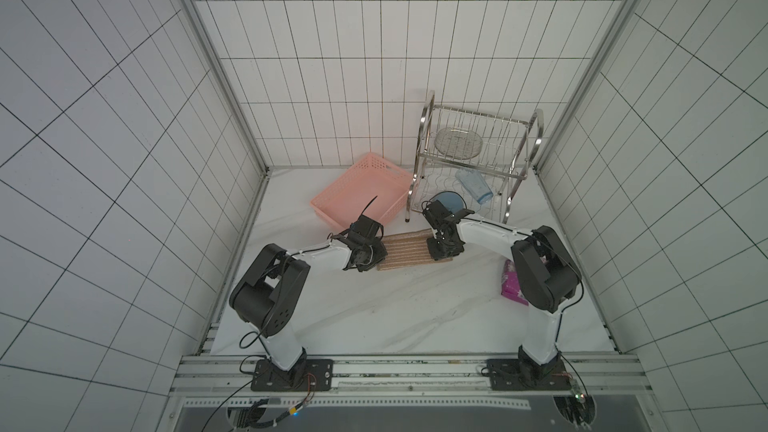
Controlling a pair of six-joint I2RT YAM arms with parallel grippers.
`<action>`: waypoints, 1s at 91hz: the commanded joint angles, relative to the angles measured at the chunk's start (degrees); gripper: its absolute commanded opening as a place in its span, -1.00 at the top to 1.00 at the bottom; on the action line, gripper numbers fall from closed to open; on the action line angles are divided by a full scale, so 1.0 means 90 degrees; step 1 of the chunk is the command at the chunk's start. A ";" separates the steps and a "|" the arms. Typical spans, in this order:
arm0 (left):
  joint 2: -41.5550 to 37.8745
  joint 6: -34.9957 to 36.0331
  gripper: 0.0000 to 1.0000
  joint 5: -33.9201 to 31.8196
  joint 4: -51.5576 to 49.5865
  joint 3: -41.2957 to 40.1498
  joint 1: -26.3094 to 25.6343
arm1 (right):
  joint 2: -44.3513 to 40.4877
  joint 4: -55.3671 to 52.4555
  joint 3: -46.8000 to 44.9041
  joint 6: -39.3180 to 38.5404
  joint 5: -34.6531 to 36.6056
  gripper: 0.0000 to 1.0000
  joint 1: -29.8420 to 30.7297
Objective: Fold the square dishcloth
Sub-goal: Move the cleaning item to the center of the board, then move the bin to the center of the board.
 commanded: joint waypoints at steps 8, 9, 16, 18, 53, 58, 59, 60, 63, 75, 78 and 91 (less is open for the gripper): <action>-0.0448 0.0025 0.61 0.0191 -0.0520 -0.0427 -0.0061 | -0.0644 -0.0253 -0.0397 0.0632 -0.0048 0.25 0.0606; -0.0478 0.0043 0.62 0.0172 -0.0555 -0.0427 -0.0060 | -0.0675 -0.0260 -0.0404 0.0658 -0.0032 0.25 0.0649; -0.0707 0.0133 0.60 0.0040 -0.0809 -0.0385 -0.0054 | -0.0898 -0.0343 -0.0425 0.0808 0.0088 0.24 0.0822; -0.0787 0.0152 0.59 0.0012 -0.0847 -0.0368 -0.0055 | -0.0974 -0.0362 -0.0421 0.0844 0.0096 0.24 0.0834; -0.1695 0.0446 0.20 -0.0461 -0.1419 0.0312 -0.0080 | -0.1947 -0.0627 -0.0290 0.1132 0.0523 0.11 0.0527; -0.1667 0.0521 0.20 -0.0582 -0.1514 0.0373 -0.0174 | -0.2040 -0.0533 -0.0392 0.1144 0.0463 0.07 0.0388; -0.1659 0.0540 0.20 -0.0630 -0.1540 0.0382 -0.0195 | -0.2057 -0.0513 -0.0416 0.1143 0.0438 0.07 0.0359; -0.1650 0.0559 0.20 -0.0673 -0.1572 0.0397 -0.0219 | -0.2070 -0.0498 -0.0438 0.1153 0.0416 0.06 0.0340; -0.1612 0.0622 0.18 -0.0794 -0.1668 0.0444 -0.0312 | -0.2113 -0.0458 -0.0498 0.1189 0.0352 0.04 0.0255; -0.1359 0.0812 0.05 -0.1576 -0.2240 0.0594 -0.0609 | -0.2261 -0.0131 -0.0771 0.1348 0.0091 -0.05 -0.0002; -0.1300 0.0833 0.00 -0.1667 -0.2229 0.0562 -0.0608 | -0.2305 -0.0042 -0.0871 0.1401 0.0019 -0.06 -0.0062; -0.0801 0.1246 -0.08 -0.1840 -0.2005 0.0717 -0.0526 | -0.2407 0.0259 -0.1231 0.1648 -0.0312 -0.08 -0.0311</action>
